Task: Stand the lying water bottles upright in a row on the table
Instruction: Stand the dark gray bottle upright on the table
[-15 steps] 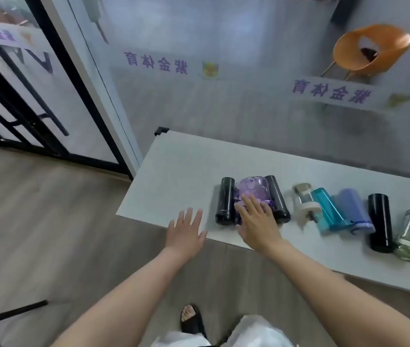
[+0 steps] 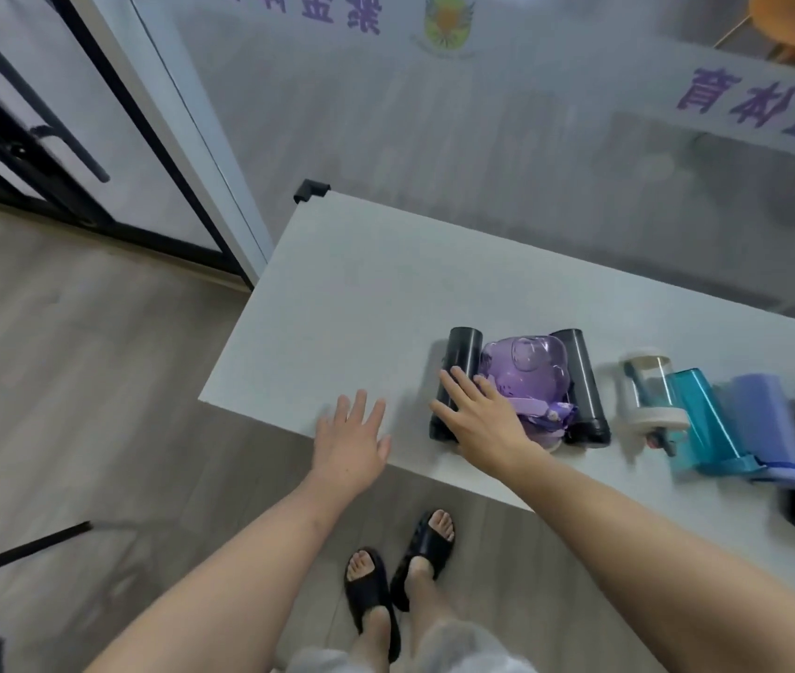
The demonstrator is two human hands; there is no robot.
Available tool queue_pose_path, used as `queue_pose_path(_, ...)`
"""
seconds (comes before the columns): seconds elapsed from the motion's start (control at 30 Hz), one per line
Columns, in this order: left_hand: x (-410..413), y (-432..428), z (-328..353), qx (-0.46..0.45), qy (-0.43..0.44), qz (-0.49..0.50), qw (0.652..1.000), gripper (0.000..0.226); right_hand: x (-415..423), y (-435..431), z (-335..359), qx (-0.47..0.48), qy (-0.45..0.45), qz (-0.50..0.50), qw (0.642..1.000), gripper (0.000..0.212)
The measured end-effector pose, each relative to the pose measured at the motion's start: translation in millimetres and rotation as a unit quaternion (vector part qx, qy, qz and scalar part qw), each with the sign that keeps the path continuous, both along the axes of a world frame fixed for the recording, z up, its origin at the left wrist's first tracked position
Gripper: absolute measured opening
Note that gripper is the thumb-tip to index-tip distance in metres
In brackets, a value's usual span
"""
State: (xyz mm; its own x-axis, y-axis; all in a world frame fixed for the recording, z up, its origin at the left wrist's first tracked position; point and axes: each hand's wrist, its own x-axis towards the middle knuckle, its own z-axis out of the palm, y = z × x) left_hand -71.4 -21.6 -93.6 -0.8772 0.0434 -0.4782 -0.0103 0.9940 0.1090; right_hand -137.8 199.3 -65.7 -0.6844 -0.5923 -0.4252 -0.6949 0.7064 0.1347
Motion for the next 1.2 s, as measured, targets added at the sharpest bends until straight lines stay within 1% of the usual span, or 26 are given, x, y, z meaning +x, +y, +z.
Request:
queue_pose_path(0.07, -6.7, -3.7, -5.5, -0.002, -0.017, -0.001, 1.0, 0.061, -6.1, -3.3, -6.2, -0.011, -0.002, 0.034, 0.999, 0.045)
queue_pose_path(0.13, -11.3, -5.7, -9.0, -0.001, -0.042, 0.004, 0.999, 0.059, -13.0, -10.4, -9.2, -0.041, -0.011, 0.048, 0.998, 0.034)
queue_pose_path(0.27, -16.5, -7.7, -8.8, -0.008, -0.073, 0.005, 0.997, 0.056, -33.3, -21.3, 1.8, -0.151, -0.005, 0.027, 0.988, 0.032)
queue_pose_path(0.37, -25.8, -9.9, -7.4, -0.005, -0.072, 0.027, 0.997, 0.058, -60.1, -25.6, 20.6, -0.256, -0.035, -0.041, 0.965, 0.036)
queue_pose_path(0.47, -45.9, -11.7, -2.3, 0.009, -0.067, 0.059, 0.996, 0.061, -96.3, -29.4, 40.5, -0.355, -0.102, -0.15, 0.917, 0.043)
queue_pose_path(0.53, -62.7, -13.4, 3.1, 0.019, -0.052, 0.068, 0.996, 0.06, -118.2, -31.9, 50.5, -0.415, -0.127, -0.222, 0.873, 0.042)
queue_pose_path(0.6, -79.4, -15.4, 8.3, 0.021, -0.034, 0.064, 0.997, 0.06, -138.7, -34.1, 56.3, -0.464, -0.149, -0.286, 0.825, 0.037)
queue_pose_path(0.77, -123.5, -26.2, 11.3, 0.022, -0.031, 0.055, 0.998, 0.06, -188.9, -42.5, 63.2, -0.548, -0.187, -0.393, 0.715, 0.032)
queue_pose_path(0.83, -140.4, -31.8, 12.7, 0.02, -0.029, 0.045, 0.998, 0.06, -202.3, -44.5, 61.3, -0.568, -0.199, -0.423, 0.678, 0.028)
queue_pose_path(0.9, -156.8, -37.2, 12.1, 0.019, -0.027, 0.036, 0.999, 0.06, -212.1, -44.6, 57.7, -0.573, -0.198, -0.443, 0.66, 0.025)
queue_pose_path(0.97, -171.7, -41.8, 10.3, 0.022, -0.031, 0.035, 0.999, 0.06, -220.5, -45.2, 54.1, -0.575, -0.2, -0.455, 0.65, 0.027)
queue_pose_path(1.07, -189.4, -47.8, 4.5, 0.025, -0.039, 0.033, 0.998, 0.06, -227.7, -48.2, 53.4, -0.573, -0.206, -0.448, 0.655, 0.029)
queue_pose_path(1.1, -194.1, -49.6, 1.6, 0.025, -0.04, 0.033, 0.998, 0.06, -228.1, -48.9, 53.0, -0.578, -0.21, -0.447, 0.65, 0.031)
queue_pose_path(1.2, -206.3, -53.8, -8.8, 0.018, -0.046, 0.035, 0.998, 0.063, -220.7, -45.1, 45.3, -0.603, -0.222, -0.469, 0.606, 0.051)
